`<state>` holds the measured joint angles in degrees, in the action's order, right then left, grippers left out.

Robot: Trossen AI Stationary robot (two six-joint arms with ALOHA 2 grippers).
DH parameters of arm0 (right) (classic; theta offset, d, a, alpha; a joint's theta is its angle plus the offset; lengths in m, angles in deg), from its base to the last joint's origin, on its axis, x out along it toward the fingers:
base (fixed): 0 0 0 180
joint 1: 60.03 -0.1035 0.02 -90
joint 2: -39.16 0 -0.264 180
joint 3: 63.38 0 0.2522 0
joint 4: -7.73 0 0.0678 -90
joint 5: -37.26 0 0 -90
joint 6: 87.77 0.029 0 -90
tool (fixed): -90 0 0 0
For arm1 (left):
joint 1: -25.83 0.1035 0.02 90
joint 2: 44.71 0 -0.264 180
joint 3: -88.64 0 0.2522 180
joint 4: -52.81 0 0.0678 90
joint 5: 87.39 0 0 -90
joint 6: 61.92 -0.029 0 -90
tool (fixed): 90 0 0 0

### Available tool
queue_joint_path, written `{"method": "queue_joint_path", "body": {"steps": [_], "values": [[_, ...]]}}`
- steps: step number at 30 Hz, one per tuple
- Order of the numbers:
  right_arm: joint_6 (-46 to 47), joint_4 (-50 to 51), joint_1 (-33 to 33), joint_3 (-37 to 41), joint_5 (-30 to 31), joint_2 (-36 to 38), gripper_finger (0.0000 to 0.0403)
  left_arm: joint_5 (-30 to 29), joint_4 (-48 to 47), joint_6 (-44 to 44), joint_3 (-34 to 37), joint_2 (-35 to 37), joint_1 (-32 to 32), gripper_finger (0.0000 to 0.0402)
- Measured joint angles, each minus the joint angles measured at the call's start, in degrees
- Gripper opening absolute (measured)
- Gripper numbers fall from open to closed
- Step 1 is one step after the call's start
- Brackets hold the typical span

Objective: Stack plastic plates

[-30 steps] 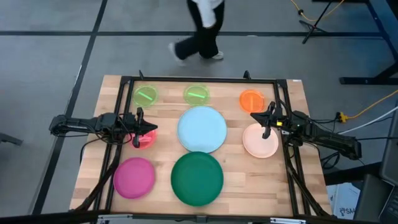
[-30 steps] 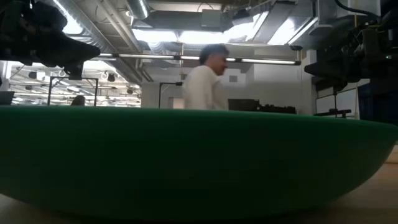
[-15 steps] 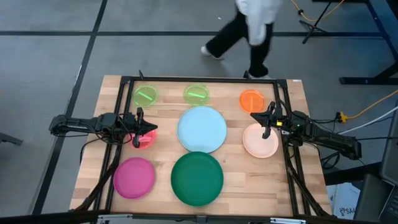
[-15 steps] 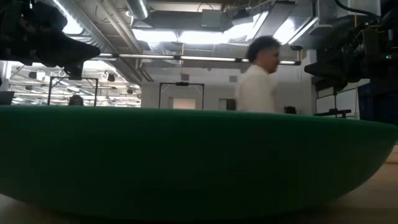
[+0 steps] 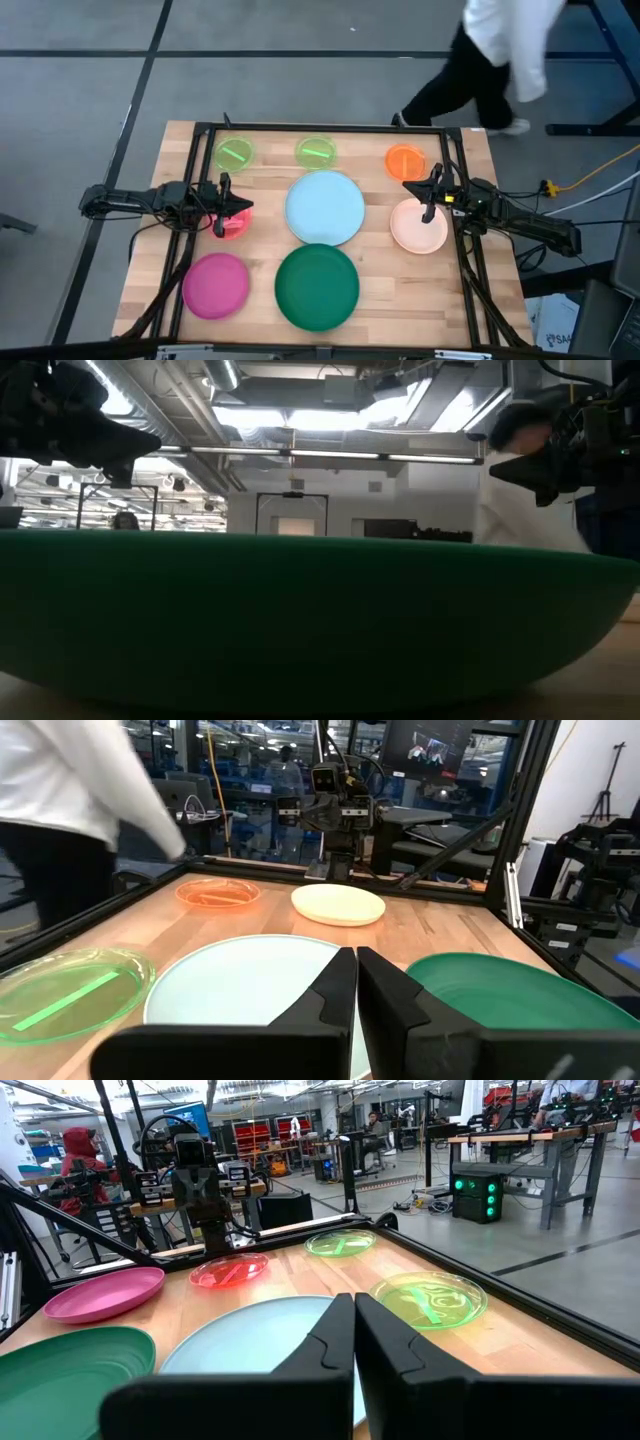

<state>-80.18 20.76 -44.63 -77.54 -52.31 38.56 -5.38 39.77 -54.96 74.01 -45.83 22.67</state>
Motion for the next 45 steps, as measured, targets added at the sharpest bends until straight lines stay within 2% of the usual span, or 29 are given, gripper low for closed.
{"method": "queue_joint_path", "body": {"steps": [5,13,17,21,28,32,36,40,45], "values": [[0.0,0.0,0.0,0.0,0.0,0.0,0.0003,-3.5,0.6,0.0,0.0,0.0,0.0,0.0008],[0.0,0.0,0.0,0.0,0.0,0.0,0.0003,-2.7,1.7,2.9,0.0,0.0,0.0,0.0008],[0.0,0.0,0.0,0.0,0.0,0.0,0.0003,-2.3,5.4,2.3,0.4,0.0,0.0,0.0008],[0.0,-0.1,0.0,0.0,0.0,0.0,0.0003,-1.9,9.6,6.2,0.4,0.0,0.0,0.0008],[0.1,-3.9,0.0,0.1,0.2,0.0,0.0003,-1.8,14.2,4.4,0.4,-1.4,0.0,0.0008],[0.1,-5.1,0.0,0.1,-2.4,0.0,0.0003,0.7,22.8,0.2,0.4,-4.2,0.0,0.0007],[1.9,-3.8,0.0,0.1,-2.3,-1.2,0.0003,-0.6,26.4,-1.7,0.4,-9.1,0.0,0.0002],[4.5,-5.0,0.0,0.1,-1.5,-4.3,0.0003,-1.6,34.4,-1.3,0.4,-16.5,0.0,0.0002],[6.1,-6.8,0.0,-0.7,-2.2,-11.5,0.0003,-1.1,45.2,-0.4,0.4,-27.2,0.0,0.0001]]}}
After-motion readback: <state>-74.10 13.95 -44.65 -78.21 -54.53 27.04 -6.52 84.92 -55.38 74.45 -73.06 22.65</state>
